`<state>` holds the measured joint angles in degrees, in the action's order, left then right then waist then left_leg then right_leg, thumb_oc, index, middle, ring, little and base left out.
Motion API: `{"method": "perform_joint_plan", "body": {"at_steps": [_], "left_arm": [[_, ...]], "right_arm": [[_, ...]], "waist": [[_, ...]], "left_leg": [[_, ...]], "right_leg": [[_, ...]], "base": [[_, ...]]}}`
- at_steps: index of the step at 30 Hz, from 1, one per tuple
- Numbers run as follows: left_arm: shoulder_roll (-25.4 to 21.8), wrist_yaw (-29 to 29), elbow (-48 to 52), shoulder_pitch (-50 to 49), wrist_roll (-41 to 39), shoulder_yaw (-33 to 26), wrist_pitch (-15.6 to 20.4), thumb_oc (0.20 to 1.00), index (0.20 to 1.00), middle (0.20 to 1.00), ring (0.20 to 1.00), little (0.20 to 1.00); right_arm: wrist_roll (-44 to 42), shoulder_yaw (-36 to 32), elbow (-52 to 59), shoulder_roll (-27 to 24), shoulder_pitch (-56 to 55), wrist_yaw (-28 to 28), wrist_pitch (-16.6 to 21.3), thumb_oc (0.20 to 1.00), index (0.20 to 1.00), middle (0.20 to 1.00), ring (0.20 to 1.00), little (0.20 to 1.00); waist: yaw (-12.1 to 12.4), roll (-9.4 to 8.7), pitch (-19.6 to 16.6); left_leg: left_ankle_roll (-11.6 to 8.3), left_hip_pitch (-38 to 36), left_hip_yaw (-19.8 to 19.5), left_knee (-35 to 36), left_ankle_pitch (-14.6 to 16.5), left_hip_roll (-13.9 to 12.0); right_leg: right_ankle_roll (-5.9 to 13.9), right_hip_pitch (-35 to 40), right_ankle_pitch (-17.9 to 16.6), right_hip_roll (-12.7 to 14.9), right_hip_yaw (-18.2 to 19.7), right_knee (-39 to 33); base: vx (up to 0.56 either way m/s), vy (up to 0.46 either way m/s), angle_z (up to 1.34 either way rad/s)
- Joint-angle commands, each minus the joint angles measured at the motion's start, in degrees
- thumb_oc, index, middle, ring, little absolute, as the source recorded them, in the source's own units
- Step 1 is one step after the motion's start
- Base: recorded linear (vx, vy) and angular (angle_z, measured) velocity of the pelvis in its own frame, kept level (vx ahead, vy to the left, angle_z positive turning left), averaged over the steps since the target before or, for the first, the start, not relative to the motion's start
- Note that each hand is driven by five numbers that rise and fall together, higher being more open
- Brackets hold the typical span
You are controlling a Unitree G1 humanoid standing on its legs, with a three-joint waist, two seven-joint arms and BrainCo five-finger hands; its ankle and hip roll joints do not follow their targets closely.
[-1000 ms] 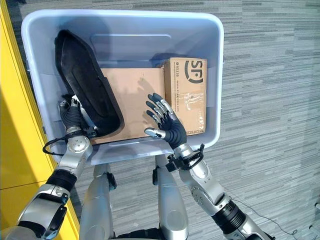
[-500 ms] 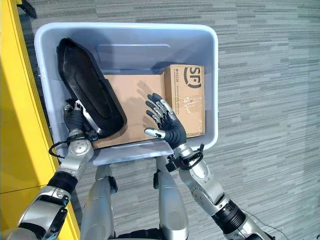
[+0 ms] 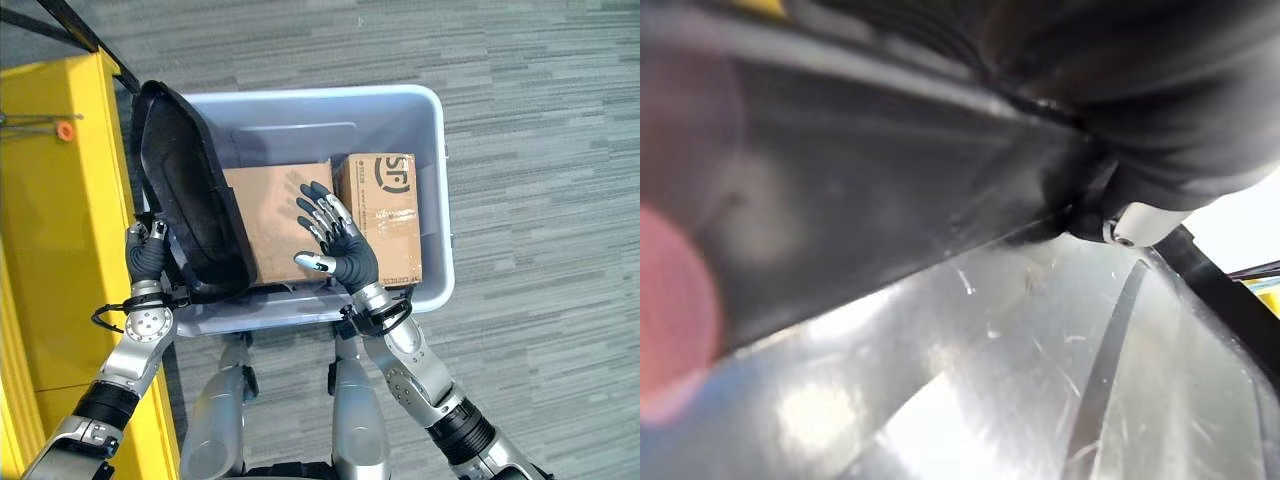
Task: Move parts from the plastic box to the shelf.
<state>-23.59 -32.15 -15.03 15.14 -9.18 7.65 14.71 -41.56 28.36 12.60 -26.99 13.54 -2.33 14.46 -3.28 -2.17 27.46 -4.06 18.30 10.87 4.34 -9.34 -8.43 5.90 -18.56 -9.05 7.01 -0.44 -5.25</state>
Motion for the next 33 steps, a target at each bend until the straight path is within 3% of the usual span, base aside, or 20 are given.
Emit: {"method": "perform_joint_plan", "body": {"at_steps": [1,23,27,33], "left_arm": [[-3.94,1.87,2.2,-0.6,3.76,-2.49,4.36,0.2,0.2,0.2,0.2,0.2],[-5.63,13.71,15.81,-10.75,2.62,-4.93,6.39,0.2,0.2,0.2,0.2,0.2],[-5.54,16.16,17.44,-13.1,0.85,-4.75,6.37,0.2,0.2,0.2,0.2,0.2],[-4.89,19.42,19.35,-16.4,-3.15,-4.46,5.99,0.2,0.2,0.2,0.2,0.2]], "right_arm": [[-1.3,-1.14,2.66,-0.15,-2.32,2.46,0.95,1.0,1.0,1.0,1.0,1.0],[-2.17,-4.36,3.07,-0.8,-6.2,6.97,-2.07,1.0,1.0,1.0,1.0,1.0],[-1.85,-5.02,3.03,-0.83,-7.22,7.15,-2.66,1.0,1.0,1.0,1.0,1.0],[-1.55,-5.64,2.32,-0.06,-7.9,7.12,-3.2,1.0,1.0,1.0,1.0,1.0]], "waist": [[-0.09,-3.39,-6.85],[0.11,-0.02,-15.91],[0.43,0.96,-17.05],[1.16,3.14,-17.23]], "left_leg": [[-1.89,-3.56,-1.43,-2.53,4.49,-1.58],[-2.31,-12.15,0.78,-0.32,5.09,-2.75],[-2.36,-14.24,0.33,-0.75,5.55,-3.12],[-2.05,-17.31,-1.56,-1.98,5.92,-4.24]], "right_leg": [[2.65,1.77,3.15,4.26,-3.17,3.31],[3.08,8.43,3.36,3.37,-2.45,0.26],[2.77,10.97,4.95,3.3,-3.16,1.09],[1.09,12.19,11.02,2.55,-3.95,10.13]], "base": [[0.03,-0.006,-0.06],[0.02,-0.016,-0.05],[0.06,-0.042,0.02],[0.02,-0.048,0.15]]}}
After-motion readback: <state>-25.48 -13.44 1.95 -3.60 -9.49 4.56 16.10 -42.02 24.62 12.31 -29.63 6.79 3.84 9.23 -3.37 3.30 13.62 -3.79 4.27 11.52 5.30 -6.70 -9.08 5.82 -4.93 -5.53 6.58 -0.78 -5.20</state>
